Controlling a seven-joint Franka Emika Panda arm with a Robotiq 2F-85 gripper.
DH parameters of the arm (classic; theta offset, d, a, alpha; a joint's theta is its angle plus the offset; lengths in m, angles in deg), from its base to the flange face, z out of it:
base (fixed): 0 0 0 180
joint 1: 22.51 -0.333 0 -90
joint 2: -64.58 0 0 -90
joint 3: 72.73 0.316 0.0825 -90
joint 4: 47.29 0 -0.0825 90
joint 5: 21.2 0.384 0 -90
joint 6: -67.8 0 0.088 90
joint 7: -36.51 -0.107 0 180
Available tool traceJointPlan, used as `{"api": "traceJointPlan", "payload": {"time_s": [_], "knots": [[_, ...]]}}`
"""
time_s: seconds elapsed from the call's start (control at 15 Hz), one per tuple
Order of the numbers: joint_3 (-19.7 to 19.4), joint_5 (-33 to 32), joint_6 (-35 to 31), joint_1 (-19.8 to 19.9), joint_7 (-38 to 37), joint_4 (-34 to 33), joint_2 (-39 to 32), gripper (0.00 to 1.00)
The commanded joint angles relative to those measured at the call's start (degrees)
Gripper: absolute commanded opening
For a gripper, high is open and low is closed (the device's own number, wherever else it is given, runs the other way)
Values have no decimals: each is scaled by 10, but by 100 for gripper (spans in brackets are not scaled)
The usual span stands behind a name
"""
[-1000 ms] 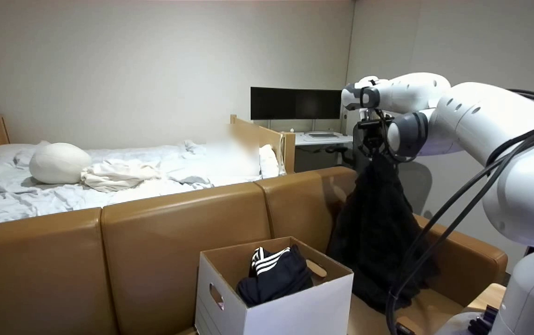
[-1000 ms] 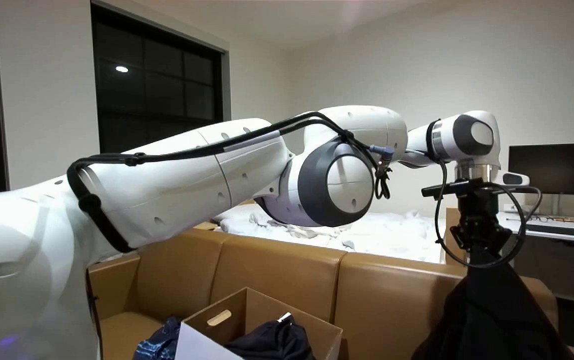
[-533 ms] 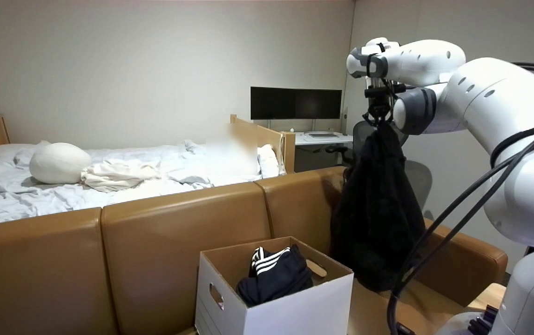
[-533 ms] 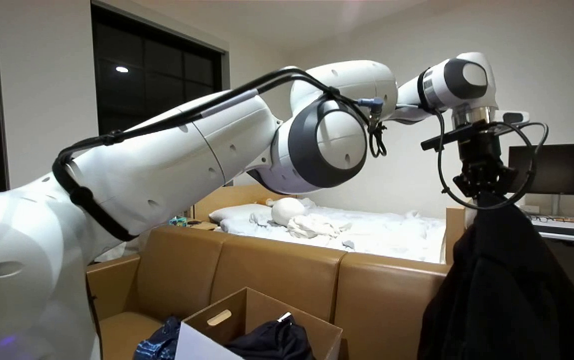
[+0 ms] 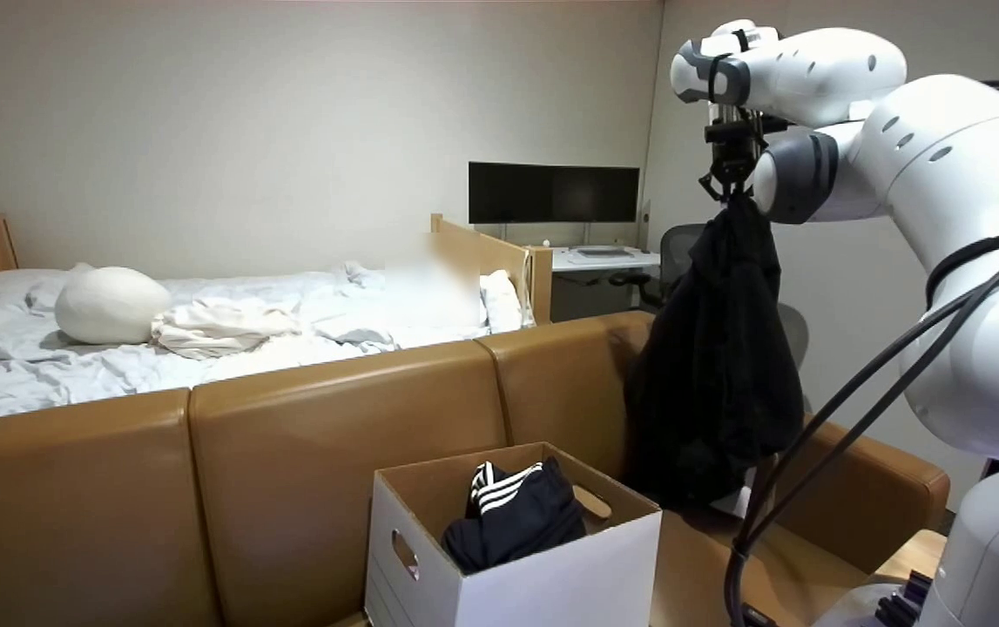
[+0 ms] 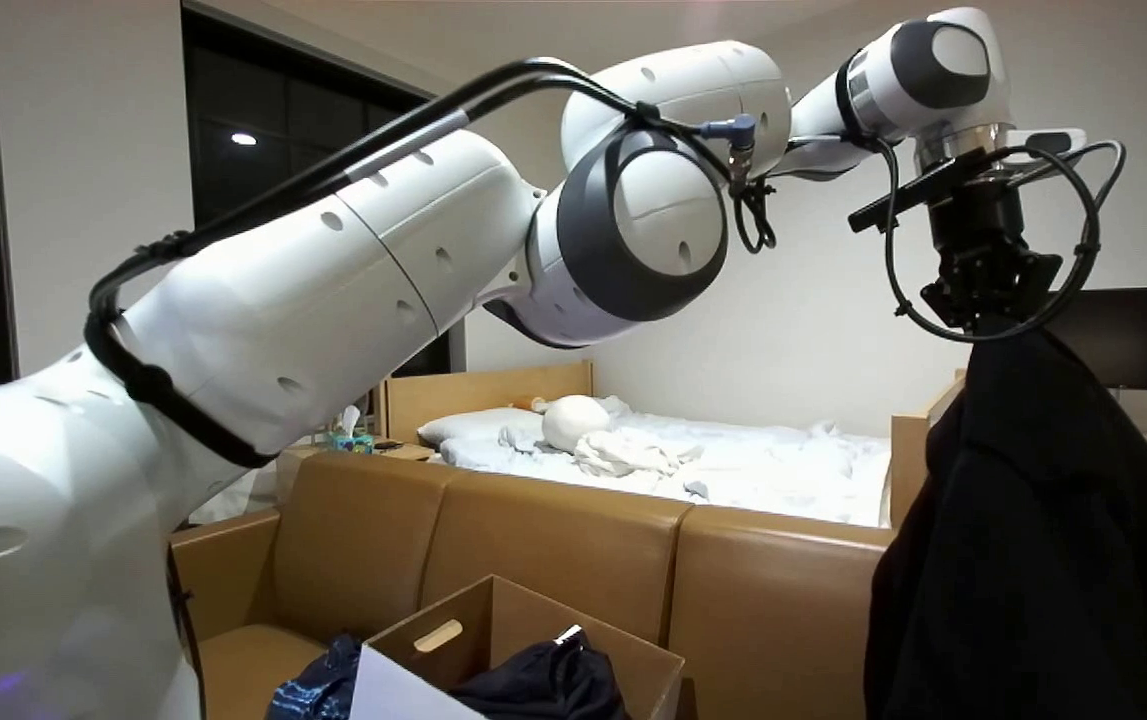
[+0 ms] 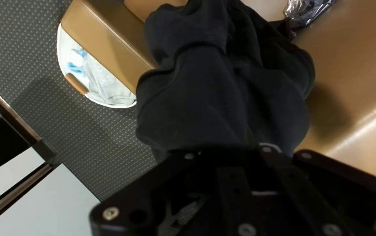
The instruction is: Put the black jersey in the box
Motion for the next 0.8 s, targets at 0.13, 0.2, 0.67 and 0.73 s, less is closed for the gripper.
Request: {"api": "traceJointPlan", "payload": {"time_s": [0.13,0.2,0.67,0.73], "knots": [[-1,-13,-54,-15,19,2,45,4],[1,-11,-69,-16,26,-1,51,4],[2,-21,-114,-67,114,-5,124,4],[3,-21,-120,-75,124,-5,134,4]]}}
